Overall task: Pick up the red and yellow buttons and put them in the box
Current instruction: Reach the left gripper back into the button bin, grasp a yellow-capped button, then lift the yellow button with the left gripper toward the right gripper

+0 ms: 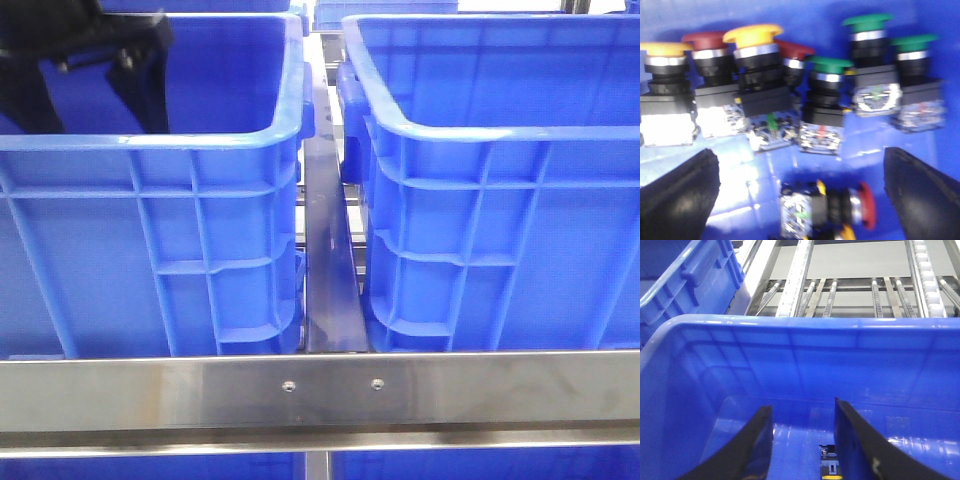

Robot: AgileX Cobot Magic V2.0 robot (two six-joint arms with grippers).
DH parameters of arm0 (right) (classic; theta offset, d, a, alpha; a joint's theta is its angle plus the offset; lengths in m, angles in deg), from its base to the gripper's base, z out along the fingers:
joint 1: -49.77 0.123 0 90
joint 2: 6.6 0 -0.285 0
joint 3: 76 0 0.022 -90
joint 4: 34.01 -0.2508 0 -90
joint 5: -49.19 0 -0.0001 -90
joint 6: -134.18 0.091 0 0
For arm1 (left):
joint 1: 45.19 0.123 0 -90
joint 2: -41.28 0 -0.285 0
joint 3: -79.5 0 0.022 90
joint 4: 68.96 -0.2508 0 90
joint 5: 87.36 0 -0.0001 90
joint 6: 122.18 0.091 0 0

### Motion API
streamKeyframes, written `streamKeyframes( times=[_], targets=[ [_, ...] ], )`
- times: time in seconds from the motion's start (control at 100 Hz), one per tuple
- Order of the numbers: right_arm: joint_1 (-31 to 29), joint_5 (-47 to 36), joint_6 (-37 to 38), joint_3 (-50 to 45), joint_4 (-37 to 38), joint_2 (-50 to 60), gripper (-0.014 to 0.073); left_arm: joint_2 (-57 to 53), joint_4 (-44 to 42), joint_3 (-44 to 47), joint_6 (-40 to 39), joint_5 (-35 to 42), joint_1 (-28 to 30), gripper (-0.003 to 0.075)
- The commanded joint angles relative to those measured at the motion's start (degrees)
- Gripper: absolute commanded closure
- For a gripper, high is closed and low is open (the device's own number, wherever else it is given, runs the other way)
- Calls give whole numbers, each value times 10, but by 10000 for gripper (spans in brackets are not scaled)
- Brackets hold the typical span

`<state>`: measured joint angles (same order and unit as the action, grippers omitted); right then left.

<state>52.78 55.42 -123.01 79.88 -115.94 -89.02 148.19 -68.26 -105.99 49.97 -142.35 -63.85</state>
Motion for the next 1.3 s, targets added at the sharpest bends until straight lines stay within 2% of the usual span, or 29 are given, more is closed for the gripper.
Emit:
streamKeyframes(
  times=[0.0,0.26,0.74,0.81,0.98,1.05,1.12,1.29],
  targets=[
    [-1,4,-5,15,-4,20,271,-11,-11,-17,-19,26,1,99],
    [-1,7,-5,15,-4,20,271,17,-16,-18,-34,88,1,99],
    [-1,7,-5,15,-4,20,271,56,-21,-18,-35,111,1,113],
    [-1,7,-5,15,-4,20,271,56,-21,-18,-35,111,1,176],
    [-1,7,-5,15,-4,20,271,56,-21,-18,-35,108,1,480],
    [-1,7,-5,15,-4,20,271,56,-21,-18,-35,108,1,563],
    [-1,7,-5,15,-4,20,271,51,-21,-18,-35,109,1,599],
    [-1,7,-5,15,-4,20,271,19,-21,-18,-35,112,-4,601]
  ],
)
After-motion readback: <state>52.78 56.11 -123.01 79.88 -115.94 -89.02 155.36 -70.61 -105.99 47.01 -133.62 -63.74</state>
